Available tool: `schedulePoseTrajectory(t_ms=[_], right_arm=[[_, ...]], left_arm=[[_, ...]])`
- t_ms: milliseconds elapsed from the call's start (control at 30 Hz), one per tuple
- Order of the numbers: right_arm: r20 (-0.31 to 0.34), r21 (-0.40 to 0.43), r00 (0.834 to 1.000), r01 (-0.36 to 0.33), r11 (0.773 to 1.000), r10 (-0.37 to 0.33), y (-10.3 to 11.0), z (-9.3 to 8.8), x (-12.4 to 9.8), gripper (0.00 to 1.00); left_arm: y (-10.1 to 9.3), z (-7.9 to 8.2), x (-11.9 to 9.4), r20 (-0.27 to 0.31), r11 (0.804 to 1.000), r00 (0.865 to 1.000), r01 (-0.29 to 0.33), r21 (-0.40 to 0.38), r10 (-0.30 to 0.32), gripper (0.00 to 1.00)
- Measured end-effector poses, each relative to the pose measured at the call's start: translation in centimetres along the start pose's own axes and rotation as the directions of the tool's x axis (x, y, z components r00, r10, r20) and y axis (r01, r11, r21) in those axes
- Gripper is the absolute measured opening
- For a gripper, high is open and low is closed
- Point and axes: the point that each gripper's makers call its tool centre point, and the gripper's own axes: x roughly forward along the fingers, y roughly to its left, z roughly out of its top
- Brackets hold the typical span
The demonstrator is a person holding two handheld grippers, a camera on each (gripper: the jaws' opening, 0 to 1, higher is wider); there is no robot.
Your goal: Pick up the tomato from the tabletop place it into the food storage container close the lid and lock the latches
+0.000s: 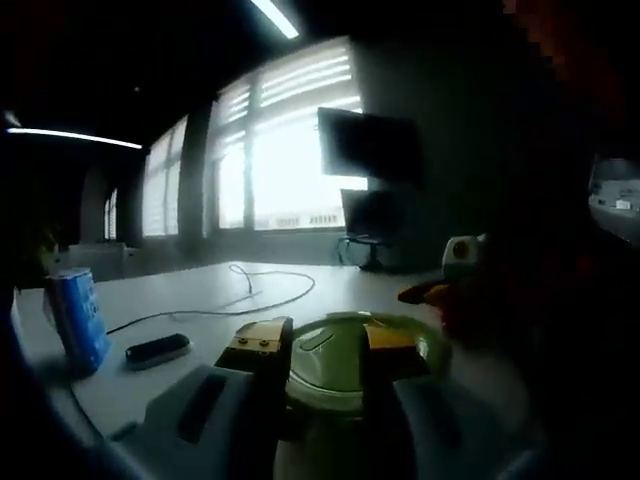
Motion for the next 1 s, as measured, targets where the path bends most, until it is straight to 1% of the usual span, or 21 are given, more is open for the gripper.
schedulePoseTrajectory(t_ms=[100, 167, 233, 300, 333, 367, 400, 433, 467, 500, 567, 600, 633, 667, 700, 767, 833, 900, 933, 967, 1000], right_arm=[[0.001, 0.012, 1.000, -0.009, 1.000, 0.009, 0.0, 0.2, 0.2, 0.13], [0.030, 0.035, 1.000, -0.003, 0.999, 0.002, -0.1, 1.0, 0.4, 0.13], [0.036, 0.048, 0.999, -0.009, 0.999, 0.007, 0.0, 1.5, 0.6, 0.13], [0.007, 0.014, 1.000, -0.002, 1.000, 0.002, 0.2, 1.8, 1.5, 0.13], [-0.022, -0.018, 1.000, 0.004, 1.000, -0.004, 0.2, 1.7, 2.0, 0.13], [-0.075, -0.059, 0.997, -0.014, 0.998, 0.010, 0.6, 1.5, 2.6, 0.13], [-0.094, -0.081, 0.995, -0.037, 0.996, 0.029, 1.1, 1.5, 3.2, 0.14], [-0.158, -0.098, 0.986, -0.063, 0.993, 0.047, 1.5, 0.9, 3.9, 0.15], [-0.199, -0.103, 0.978, -0.085, 0.991, 0.063, 1.9, 0.6, 4.3, 0.15], [-0.219, -0.120, 0.971, -0.125, 0.985, 0.097, 2.6, 0.6, 5.0, 0.15], [-0.304, -0.149, 0.948, -0.140, 0.979, 0.089, 2.5, -0.2, 5.8, 0.15], [-0.323, -0.161, 0.941, -0.157, 0.974, 0.099, 2.6, -0.4, 6.1, 0.16], [-0.360, -0.166, 0.928, -0.169, 0.971, 0.100, 2.6, -0.7, 6.4, 0.16], [-0.360, -0.174, 0.927, -0.179, 0.968, 0.106, 2.7, -0.6, 6.7, 0.16], [-0.371, -0.185, 0.922, -0.192, 0.964, 0.112, 2.6, -0.7, 6.9, 0.17], [-0.404, -0.188, 0.908, -0.197, 0.962, 0.108, 2.4, -0.9, 7.2, 0.18], [-0.430, -0.203, 0.895, -0.227, 0.953, 0.121, 2.5, -1.2, 7.4, 0.19], [-0.466, -0.207, 0.875, -0.252, 0.945, 0.131, 2.6, -1.4, 7.5, 0.19], [-0.485, -0.208, 0.862, -0.276, 0.939, 0.146, 2.7, -1.6, 7.5, 0.19], [-0.516, -0.220, 0.846, -0.282, 0.934, 0.134, 2.4, -2.0, 7.4, 0.19], [-0.546, -0.279, 0.831, -0.299, 0.913, 0.105, 1.9, -2.2, 7.6, 0.19]], left_arm=[[-0.2, -0.3, 0.1, -0.008, 1.000, 1.000, 0.008, -0.007, -0.008, 0.20], [-0.5, -0.7, 0.1, -0.019, 1.000, 1.000, 0.022, -0.010, -0.022, 0.20], [-0.6, -1.1, 0.2, -0.026, 1.000, 0.999, 0.025, 0.003, -0.025, 0.20], [-0.6, -1.3, 0.3, -0.042, 1.000, 0.999, 0.028, -0.002, -0.028, 0.20], [-0.7, -1.4, 0.2, -0.042, 1.000, 0.999, 0.030, -0.002, -0.030, 0.20], [-0.7, -1.4, 0.3, -0.045, 0.999, 0.998, 0.035, -0.004, -0.035, 0.20], [-0.8, -1.5, 0.3, -0.049, 0.999, 0.998, 0.039, -0.005, -0.039, 0.20], [-0.8, -1.6, 0.3, -0.056, 0.999, 0.998, 0.040, 0.002, -0.039, 0.20], [-0.7, -1.7, 0.2, -0.062, 0.999, 0.997, 0.036, 0.006, -0.036, 0.20], [-0.5, -2.0, 0.2, -0.072, 1.000, 0.997, 0.027, 0.007, -0.026, 0.20], [-0.1, -2.3, 0.2, -0.085, 1.000, 0.996, 0.015, -0.005, -0.016, 0.20], [-0.1, -2.3, 0.2, -0.087, 1.000, 0.996, 0.014, -0.006, -0.014, 0.20], [-0.1, -2.5, 0.2, -0.096, 1.000, 0.995, 0.015, -0.006, -0.015, 0.20], [-0.2, -2.6, 0.2, -0.100, 1.000, 0.995, 0.016, -0.005, -0.017, 0.21], [-0.3, -2.8, 0.2, -0.111, 1.000, 0.994, 0.022, -0.004, -0.023, 0.21], [-0.5, -2.8, 0.2, -0.109, 1.000, 0.994, 0.026, -0.006, -0.026, 0.21], [-0.6, -2.8, 0.2, -0.108, 0.999, 0.994, 0.034, -0.007, -0.035, 0.21], [-0.7, -2.9, 0.2, -0.109, 0.999, 0.993, 0.039, -0.016, -0.041, 0.21], [-0.8, -2.9, 0.2, -0.109, 0.999, 0.993, 0.043, -0.026, -0.045, 0.21], [-0.8, -3.0, 0.2, -0.110, 0.998, 0.993, 0.044, -0.034, -0.048, 0.21], [-0.8, -3.1, 0.2, -0.113, 0.998, 0.992, 0.046, -0.046, -0.051, 0.21]])
